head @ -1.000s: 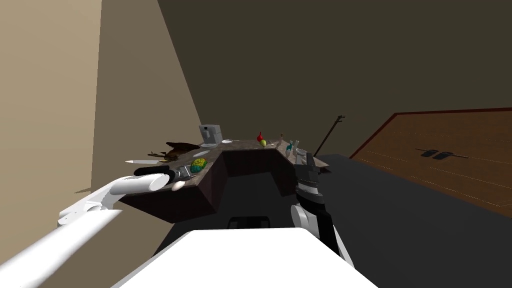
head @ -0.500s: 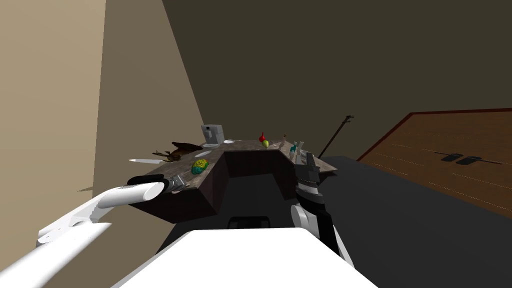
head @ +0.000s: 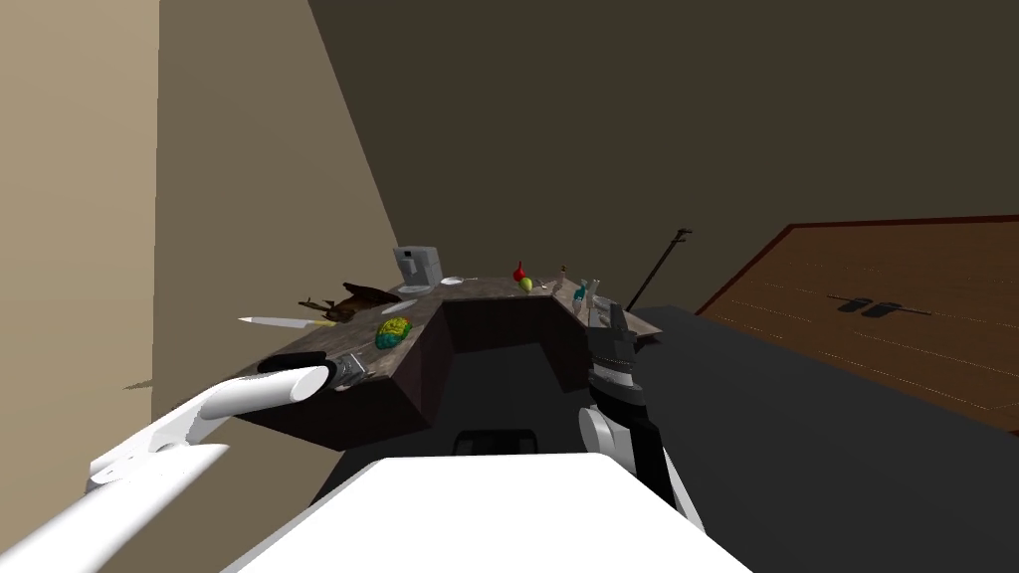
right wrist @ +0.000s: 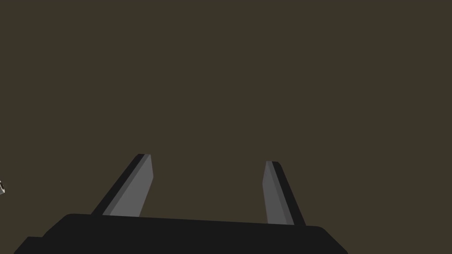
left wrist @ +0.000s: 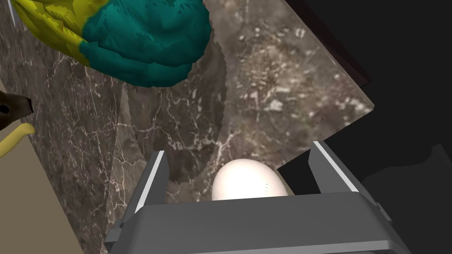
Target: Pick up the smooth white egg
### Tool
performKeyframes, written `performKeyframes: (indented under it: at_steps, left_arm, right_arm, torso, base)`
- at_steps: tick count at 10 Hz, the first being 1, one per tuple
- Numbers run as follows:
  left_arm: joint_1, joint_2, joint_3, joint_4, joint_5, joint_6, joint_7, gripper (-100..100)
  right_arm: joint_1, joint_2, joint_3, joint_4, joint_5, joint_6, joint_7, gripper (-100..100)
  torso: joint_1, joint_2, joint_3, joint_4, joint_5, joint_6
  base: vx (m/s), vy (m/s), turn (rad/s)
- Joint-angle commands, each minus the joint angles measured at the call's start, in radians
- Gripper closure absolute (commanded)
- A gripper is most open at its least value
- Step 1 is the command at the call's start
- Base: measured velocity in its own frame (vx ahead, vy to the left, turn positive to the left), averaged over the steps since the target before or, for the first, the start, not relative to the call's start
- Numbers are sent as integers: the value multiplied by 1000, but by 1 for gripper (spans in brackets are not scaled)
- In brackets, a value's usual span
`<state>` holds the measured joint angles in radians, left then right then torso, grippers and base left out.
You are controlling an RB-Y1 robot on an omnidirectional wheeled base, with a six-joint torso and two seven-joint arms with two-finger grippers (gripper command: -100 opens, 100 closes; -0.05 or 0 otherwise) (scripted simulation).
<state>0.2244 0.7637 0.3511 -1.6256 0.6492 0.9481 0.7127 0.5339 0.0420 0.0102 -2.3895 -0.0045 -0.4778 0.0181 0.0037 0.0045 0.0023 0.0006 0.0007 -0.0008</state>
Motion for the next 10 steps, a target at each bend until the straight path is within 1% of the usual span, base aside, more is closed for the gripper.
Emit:
performKeyframes:
  at_steps: [1,3,4,5,9,10]
  left_arm:
    - [-13,-7,2,30,-13,-10,1,-100]
    - [-29,-16,5,64,-31,-19,4,-100]
    - [-25,-14,4,51,-29,-13,7,-100]
    - [-26,-14,4,53,-29,-14,7,100]
    - [-25,-14,4,53,-29,-14,7,100]
    - [-25,-14,4,53,-29,-14,7,0]
  right_arm:
    - [0,0,0,0,0,0,0,0]
    - [0,0,0,0,0,0,0,0]
    - [0,0,0,0,0,0,0,0]
    - [0,0,0,0,0,0,0,0]
    - [0,0,0,0,0,0,0,0]
    - [0,0,0,0,0,0,0,0]
  torso:
    - [0,0,0,0,0,0]
    - [1,0,0,0,0,0]
    - [1,0,0,0,0,-1]
    - [0,-2,-1,0,0,-1]
    - [-1,-3,-2,-1,0,-1]
    - [-1,-3,-2,-1,0,-1]
  base:
    - [-58,21,-135]
    - [-46,25,-111]
    - [-20,11,-18]
    - [0,0,0]
    - [0,0,0]
    - [0,0,0]
